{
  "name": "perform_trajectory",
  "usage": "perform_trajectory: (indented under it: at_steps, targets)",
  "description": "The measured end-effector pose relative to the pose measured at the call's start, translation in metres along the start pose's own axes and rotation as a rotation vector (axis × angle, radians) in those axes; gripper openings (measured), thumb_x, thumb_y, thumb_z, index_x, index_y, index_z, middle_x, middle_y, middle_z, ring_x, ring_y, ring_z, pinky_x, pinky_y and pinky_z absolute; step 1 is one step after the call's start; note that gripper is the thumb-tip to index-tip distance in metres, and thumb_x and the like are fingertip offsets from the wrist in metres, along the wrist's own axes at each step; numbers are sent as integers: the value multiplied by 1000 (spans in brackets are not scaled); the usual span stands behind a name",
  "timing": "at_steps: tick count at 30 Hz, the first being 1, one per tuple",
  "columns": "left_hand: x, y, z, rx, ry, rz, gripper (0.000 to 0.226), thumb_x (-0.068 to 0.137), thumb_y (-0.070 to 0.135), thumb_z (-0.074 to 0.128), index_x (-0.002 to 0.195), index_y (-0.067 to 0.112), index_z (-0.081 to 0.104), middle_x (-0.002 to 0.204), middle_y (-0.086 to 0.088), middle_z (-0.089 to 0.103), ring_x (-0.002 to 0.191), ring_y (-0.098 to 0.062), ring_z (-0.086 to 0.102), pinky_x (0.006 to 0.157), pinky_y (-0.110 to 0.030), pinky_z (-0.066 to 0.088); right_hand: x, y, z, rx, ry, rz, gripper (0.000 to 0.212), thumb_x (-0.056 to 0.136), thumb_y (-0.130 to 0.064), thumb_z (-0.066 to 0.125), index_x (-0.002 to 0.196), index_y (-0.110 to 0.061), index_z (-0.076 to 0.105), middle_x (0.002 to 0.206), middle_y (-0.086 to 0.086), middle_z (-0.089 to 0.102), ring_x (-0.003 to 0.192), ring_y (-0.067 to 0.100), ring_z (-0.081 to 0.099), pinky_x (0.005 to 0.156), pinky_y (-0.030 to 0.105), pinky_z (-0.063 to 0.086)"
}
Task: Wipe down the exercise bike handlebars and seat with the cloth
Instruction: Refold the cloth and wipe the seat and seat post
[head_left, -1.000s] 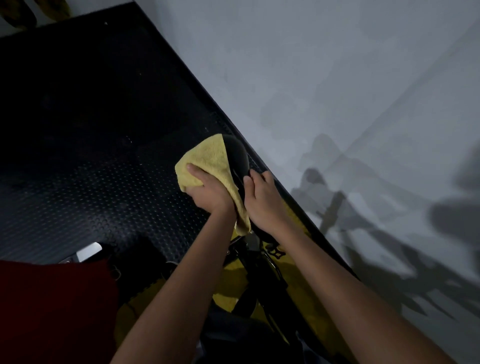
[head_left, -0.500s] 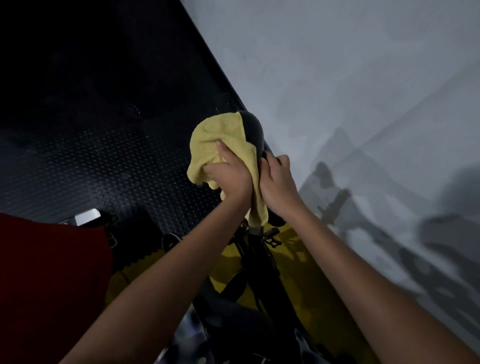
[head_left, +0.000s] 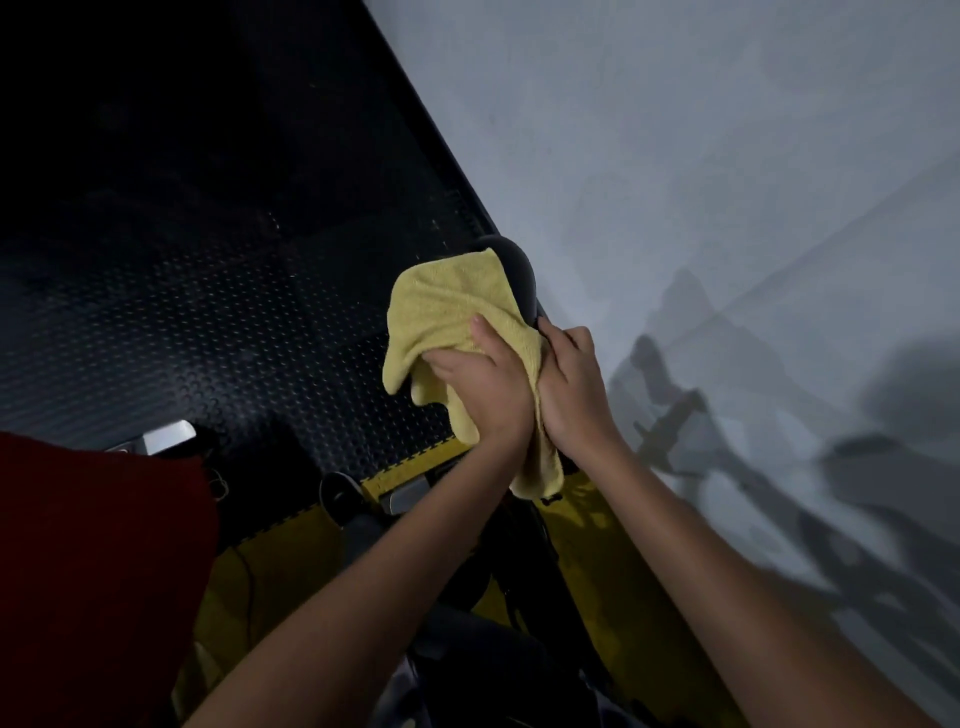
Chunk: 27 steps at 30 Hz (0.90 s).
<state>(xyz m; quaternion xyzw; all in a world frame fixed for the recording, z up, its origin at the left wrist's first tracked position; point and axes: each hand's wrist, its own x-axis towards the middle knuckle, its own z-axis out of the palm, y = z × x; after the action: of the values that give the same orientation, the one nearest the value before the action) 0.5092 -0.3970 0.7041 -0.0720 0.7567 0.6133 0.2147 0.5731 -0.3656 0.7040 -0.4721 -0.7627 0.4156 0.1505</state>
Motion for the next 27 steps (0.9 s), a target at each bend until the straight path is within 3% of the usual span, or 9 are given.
perform_trajectory:
  at_steps: [3,7,10,13,17,20,22,25,27]
  targets:
    - [19,15,1,55,60,31,83,103,45,48,155,-5,7,157,-23,26,143,-33,33,114,-29,31,-1,-2,2,-4,20,-26,41,108,-33,32,140,-17,53,108,-4,44,91,-16,47,72,-2,35]
    - [46,21,-5,284,111,260,78,101,48,50,153,-3,25,153,-20,35,142,-33,35,118,-45,31,-3,-2,2,-19,33,-8,43,108,-35,34,141,-14,53,112,-2,45,88,-18,47,68,-1,35]
    - [70,25,-13,492,74,466,62,99,49,49,140,2,47,135,-14,54,126,-29,51,107,-43,42,-9,-7,3,-41,57,17,46,108,-37,35,148,-17,47,116,-4,44,86,-16,50,65,1,38]
    - [87,29,-21,628,-27,654,46,100,46,45,120,7,61,114,-10,62,103,-27,59,89,-40,48,-17,-14,5,-169,104,31,50,107,-42,31,147,-18,48,118,-5,45,86,3,56,66,14,43]
    - [104,40,-23,780,-133,863,38,101,39,42,99,10,67,93,-5,66,84,-23,60,69,-30,38,-20,-23,11,-369,175,49,50,107,-41,25,142,-17,53,118,-2,49,100,15,52,75,31,51]
    - [118,49,-22,903,-306,1044,39,101,42,38,92,13,61,85,-4,64,76,-24,60,64,-30,35,-23,-33,19,-492,265,81,49,107,-38,26,137,-15,58,113,1,54,98,17,50,75,33,50]
    - [127,55,-20,964,-465,1145,41,103,44,35,108,11,60,99,-7,66,85,-27,64,66,-31,39,-24,-40,24,-543,307,138,48,107,-37,26,133,-15,60,109,2,56,97,17,49,77,33,48]
    - [138,68,-11,1030,-757,1248,54,104,44,37,140,6,49,136,-13,58,114,-30,60,87,-38,50,-23,-50,28,-578,379,231,42,108,-33,30,115,-14,67,98,3,57,88,20,48,76,36,43]
    - [143,77,-1,1023,-962,1380,54,105,40,39,143,3,49,141,-14,55,126,-30,53,105,-41,43,-22,-58,32,-694,444,258,37,108,-22,35,94,-11,68,82,7,55,74,23,44,67,39,38]
